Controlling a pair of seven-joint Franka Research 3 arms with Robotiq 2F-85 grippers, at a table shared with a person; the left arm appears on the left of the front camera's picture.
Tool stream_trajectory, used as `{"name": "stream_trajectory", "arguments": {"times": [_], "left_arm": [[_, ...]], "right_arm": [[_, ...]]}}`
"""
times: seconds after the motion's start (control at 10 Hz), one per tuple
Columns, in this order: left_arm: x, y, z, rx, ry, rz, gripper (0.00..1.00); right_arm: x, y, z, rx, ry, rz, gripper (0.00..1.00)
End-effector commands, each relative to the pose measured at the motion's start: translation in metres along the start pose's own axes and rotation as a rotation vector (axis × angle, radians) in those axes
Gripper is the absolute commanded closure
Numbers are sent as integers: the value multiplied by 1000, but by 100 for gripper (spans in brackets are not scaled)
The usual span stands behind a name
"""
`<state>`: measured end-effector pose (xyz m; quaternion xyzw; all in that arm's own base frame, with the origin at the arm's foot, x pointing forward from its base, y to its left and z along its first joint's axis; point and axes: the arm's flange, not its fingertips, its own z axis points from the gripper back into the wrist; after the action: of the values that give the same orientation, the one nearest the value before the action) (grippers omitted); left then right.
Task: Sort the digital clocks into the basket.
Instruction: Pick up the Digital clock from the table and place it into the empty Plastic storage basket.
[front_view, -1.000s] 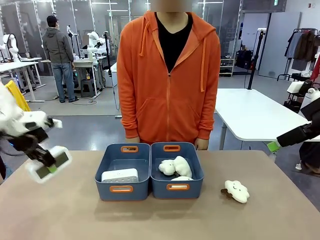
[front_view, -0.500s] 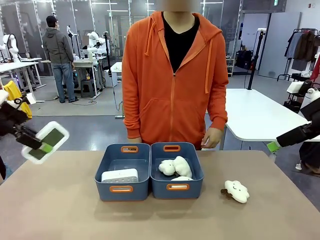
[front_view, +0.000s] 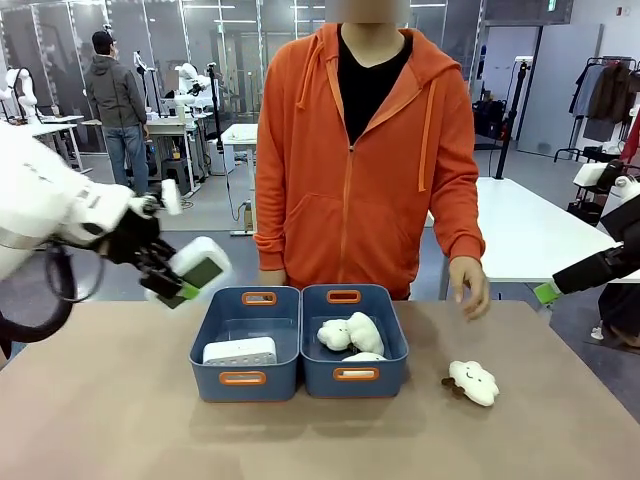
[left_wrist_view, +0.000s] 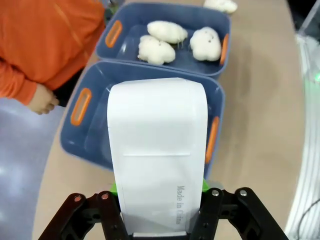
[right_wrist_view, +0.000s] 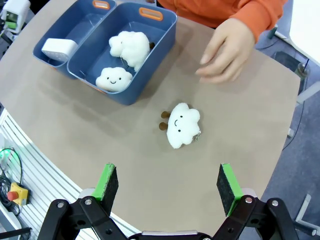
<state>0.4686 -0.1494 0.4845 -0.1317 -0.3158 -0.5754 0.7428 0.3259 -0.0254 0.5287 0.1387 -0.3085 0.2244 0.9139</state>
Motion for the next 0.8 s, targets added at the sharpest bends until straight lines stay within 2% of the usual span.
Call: {"name": "stream_trajectory", "arguments": {"times": [0.0,0.3,0.7], "left_arm": [[25,19,-31,37,132,5,100],[59,35,-101,83,290,-27,100],[50,47,-148,54,386,16,100]], "right_arm": [[2,-2,-2,-2,-11,16,0],[2,-2,-2,-2,-11,16,0],[2,-2,-2,-2,-11,16,0]]}}
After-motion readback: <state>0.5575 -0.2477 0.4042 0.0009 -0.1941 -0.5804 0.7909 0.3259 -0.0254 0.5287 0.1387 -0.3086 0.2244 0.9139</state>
